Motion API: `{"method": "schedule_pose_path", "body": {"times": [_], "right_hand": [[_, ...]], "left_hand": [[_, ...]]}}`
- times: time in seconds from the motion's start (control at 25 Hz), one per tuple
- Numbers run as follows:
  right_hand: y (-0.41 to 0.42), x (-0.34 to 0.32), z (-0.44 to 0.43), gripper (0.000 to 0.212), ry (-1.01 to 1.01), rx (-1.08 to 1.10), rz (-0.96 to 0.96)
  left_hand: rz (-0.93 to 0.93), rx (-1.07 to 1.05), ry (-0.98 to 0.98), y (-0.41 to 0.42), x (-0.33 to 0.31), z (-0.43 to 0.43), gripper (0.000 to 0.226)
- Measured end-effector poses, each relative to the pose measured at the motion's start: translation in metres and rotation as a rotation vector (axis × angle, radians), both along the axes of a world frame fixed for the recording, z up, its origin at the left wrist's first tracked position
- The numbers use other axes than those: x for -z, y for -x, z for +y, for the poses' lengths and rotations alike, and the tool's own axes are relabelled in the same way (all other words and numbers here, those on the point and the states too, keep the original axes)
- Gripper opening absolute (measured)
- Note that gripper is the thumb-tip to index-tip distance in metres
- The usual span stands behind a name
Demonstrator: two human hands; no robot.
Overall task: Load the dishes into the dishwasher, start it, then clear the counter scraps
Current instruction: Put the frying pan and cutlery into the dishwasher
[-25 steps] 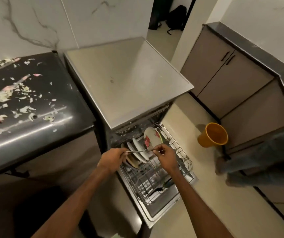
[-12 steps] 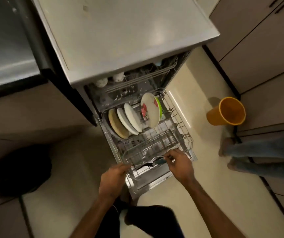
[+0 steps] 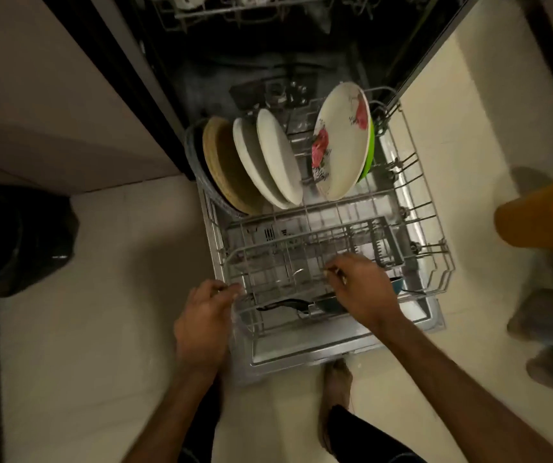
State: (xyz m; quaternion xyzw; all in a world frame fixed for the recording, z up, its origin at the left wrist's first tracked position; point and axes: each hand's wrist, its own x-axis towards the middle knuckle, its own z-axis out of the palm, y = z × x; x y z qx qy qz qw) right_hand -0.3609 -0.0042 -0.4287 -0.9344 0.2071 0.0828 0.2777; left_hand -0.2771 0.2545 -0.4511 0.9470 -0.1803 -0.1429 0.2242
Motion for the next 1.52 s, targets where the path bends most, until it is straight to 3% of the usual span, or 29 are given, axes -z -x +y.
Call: {"method": "schedule_pose_path", "body": {"times": [0.16,0.32,0.56,0.88,1.28,1.52], "right_hand": [[-0.022,0.054,-0.013,0.015,0.051,-0.042,0.007],[-0.047,0.078,-0.013,0.013,0.102,-0.021,-0.034],[-0.055,0.085,-0.005,0.015,0.156,-0.035,0.114],[-0.051,0.089,0.0,0.013,0.161,-0.028,0.101],[-0.055,0.105,0.008,0.012,0.19,-0.035,0.021],[-0.06,0.106,0.008,0.016,0.272,-0.105,0.083]], "left_hand": [[-0.085,-0.115,0.015,-0.005,0.053,-0.017,0.018],[-0.197,-0.093,-0.023,-0.019,0.085,-0.022,0.01],[-0.308,-0.053,-0.079,-0.034,0.101,-0.019,0.009],[-0.294,-0.043,-0.051,-0.036,0.1,-0.019,0.009],[-0.137,-0.067,-0.094,-0.051,0.096,-0.023,0.019],[-0.137,-0.046,-0.127,-0.051,0.1,-0.024,0.018]]}}
